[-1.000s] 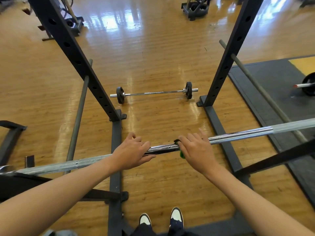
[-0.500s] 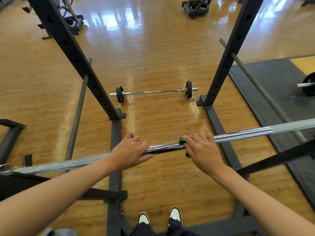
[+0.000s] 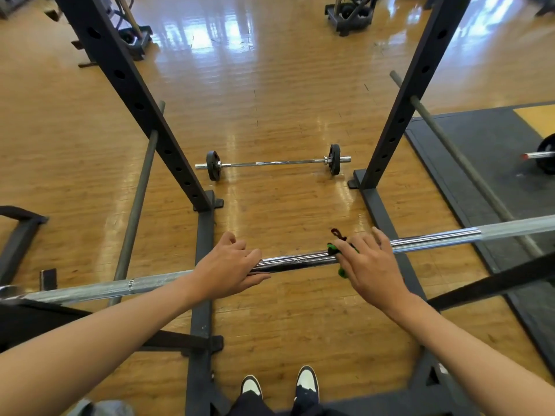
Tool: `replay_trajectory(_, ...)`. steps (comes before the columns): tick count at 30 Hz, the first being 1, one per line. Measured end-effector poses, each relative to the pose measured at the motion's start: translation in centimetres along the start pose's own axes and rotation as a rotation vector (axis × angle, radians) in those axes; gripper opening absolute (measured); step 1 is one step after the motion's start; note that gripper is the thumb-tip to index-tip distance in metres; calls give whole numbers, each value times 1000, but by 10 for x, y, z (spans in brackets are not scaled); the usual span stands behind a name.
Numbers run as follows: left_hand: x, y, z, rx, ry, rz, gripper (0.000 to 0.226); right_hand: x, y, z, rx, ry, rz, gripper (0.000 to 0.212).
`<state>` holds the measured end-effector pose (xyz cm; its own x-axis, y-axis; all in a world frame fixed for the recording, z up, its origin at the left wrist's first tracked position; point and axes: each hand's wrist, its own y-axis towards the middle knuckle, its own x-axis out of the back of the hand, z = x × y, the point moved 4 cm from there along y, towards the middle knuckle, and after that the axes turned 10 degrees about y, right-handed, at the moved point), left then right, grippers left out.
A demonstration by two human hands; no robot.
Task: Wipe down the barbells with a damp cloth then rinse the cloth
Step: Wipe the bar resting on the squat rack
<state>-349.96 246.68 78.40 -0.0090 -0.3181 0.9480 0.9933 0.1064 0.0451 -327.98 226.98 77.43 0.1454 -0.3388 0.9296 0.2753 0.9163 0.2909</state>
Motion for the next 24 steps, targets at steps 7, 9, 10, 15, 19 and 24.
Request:
replay_trajectory(7,1,0,-2,7,6,-11,54,-3,45,14,-431,2,175,41)
replay_trajectory(9,1,0,-1,4,1,-6,53,-12,52,36,-396,31,192,38)
replay_trajectory(10,1,0,0,6,-5,-4,52,-13,50,46,-348,38,145,37)
replay_trajectory(15,-1,-2,1,10,-25,-25,50,-7,6,24,39,2,-43,23)
replay_trajectory(19,0,-2,1,13,-40,-60,47,13,14,-26,-160,-48,21,35)
replay_trajectory(24,0,2,-1,11,-24,-38,47,-5,47,17,-377,-30,173,39)
